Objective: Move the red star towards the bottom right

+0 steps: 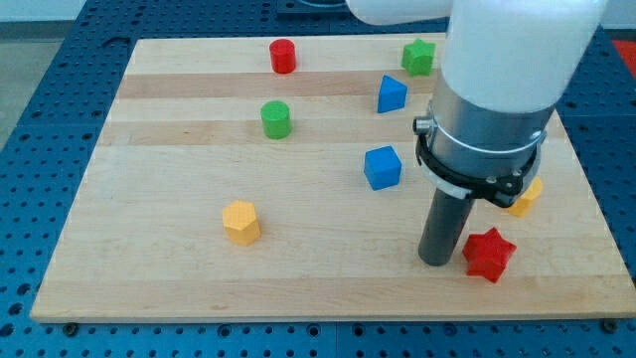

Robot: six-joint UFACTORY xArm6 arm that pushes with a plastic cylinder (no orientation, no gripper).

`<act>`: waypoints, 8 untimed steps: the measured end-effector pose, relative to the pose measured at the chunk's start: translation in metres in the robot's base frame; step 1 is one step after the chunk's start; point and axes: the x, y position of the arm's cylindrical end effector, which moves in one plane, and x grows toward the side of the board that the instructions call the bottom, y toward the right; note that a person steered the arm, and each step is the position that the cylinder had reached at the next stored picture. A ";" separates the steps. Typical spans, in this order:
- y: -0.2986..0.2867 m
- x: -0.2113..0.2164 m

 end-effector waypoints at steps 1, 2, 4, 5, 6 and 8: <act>0.009 0.000; 0.033 0.000; 0.064 0.000; 0.069 0.001; 0.080 0.002; 0.062 -0.016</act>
